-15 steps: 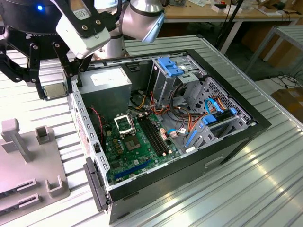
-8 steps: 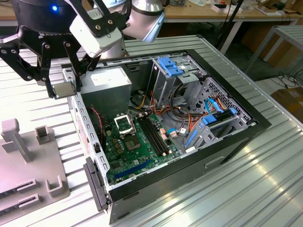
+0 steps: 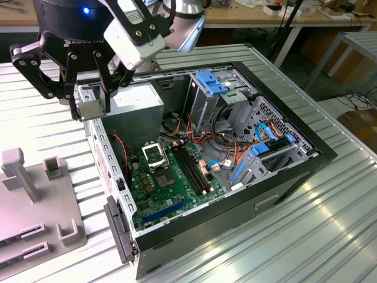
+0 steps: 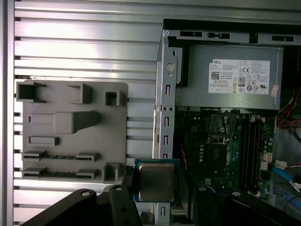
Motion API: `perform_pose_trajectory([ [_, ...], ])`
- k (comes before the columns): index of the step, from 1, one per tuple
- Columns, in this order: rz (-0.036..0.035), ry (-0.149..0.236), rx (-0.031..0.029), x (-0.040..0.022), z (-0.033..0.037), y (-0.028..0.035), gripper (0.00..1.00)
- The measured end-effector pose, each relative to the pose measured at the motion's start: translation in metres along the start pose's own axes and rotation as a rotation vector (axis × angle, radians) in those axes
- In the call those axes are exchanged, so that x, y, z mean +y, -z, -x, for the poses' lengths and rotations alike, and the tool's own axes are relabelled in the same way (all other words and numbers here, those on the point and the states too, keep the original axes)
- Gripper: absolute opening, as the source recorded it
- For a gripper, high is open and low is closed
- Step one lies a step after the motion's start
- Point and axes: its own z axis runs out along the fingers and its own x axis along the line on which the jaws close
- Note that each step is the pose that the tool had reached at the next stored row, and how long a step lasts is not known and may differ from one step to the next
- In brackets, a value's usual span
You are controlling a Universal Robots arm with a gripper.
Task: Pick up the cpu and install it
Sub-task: 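Pick up the cpu and move it towards the insertion slot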
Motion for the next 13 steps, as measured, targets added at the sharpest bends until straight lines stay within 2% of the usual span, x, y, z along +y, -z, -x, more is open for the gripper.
perform_pose_trajectory([
  [13, 0.0, 0.0, -0.0001, -0.0008, 0.022, 0.0, 0.48],
])
